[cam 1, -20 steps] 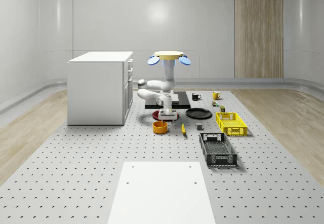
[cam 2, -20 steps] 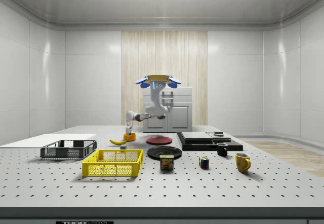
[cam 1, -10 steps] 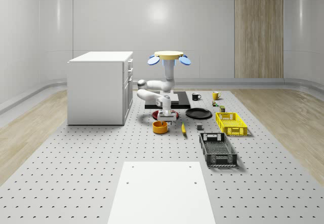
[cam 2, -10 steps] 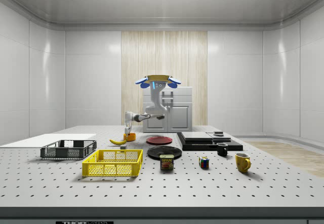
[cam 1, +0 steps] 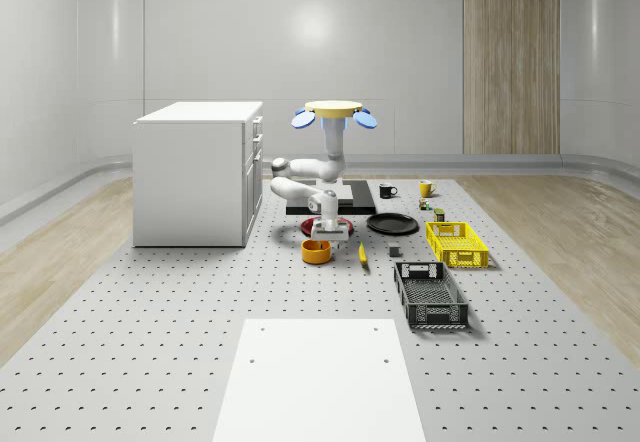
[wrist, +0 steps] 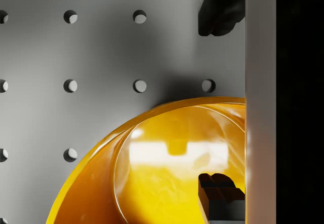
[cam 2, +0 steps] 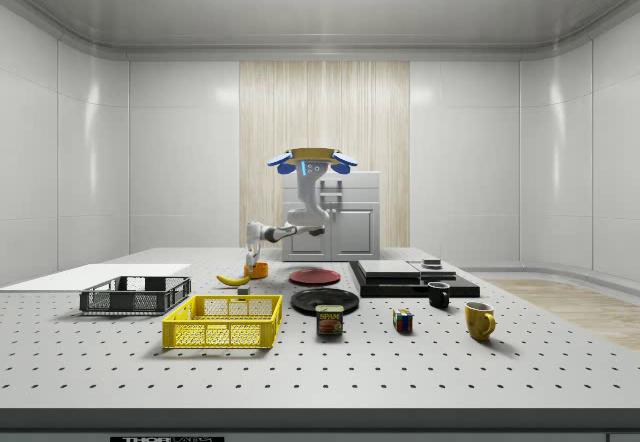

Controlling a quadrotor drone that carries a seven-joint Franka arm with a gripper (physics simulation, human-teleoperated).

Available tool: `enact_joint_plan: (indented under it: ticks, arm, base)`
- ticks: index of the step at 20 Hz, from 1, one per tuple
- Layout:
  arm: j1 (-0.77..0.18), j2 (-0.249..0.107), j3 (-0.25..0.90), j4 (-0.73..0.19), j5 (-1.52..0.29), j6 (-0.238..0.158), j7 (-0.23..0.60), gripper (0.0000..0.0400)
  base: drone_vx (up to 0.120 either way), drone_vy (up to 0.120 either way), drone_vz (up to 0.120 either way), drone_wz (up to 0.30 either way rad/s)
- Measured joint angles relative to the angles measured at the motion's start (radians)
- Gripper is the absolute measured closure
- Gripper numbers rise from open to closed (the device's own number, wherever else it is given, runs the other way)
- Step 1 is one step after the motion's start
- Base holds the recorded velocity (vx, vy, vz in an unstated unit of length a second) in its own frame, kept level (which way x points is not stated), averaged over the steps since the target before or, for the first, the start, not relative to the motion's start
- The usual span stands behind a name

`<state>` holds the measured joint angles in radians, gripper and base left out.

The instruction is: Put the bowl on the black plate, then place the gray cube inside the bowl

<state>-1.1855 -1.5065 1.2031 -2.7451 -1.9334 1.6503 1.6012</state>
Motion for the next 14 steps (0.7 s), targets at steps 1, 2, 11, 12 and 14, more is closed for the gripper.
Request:
enact_joint_plan:
  ticks: [1, 2, 11, 12, 14]
  arm:
    - [-0.001, 0.000, -0.001, 0.000, -0.001, 0.000, 0.001, 0.0000]
    - [-0.002, 0.000, -0.001, 0.001, -0.001, 0.001, 0.001, 0.0000]
    - [-0.012, 0.001, -0.041, 0.017, -0.037, 0.020, 0.003, 0.0158]
    - [-0.013, 0.001, -0.043, 0.018, -0.039, 0.021, 0.003, 0.0189]
    - [-0.014, 0.002, -0.045, 0.019, -0.041, 0.022, 0.003, 0.0233]
  base:
    - [0.000, 0.000, 0.000, 0.000]
    - [0.000, 0.000, 0.000, 0.000]
    - [0.000, 0.000, 0.000, 0.000]
    - [0.000, 0.000, 0.000, 0.000]
    - [0.000, 0.000, 0.000, 0.000]
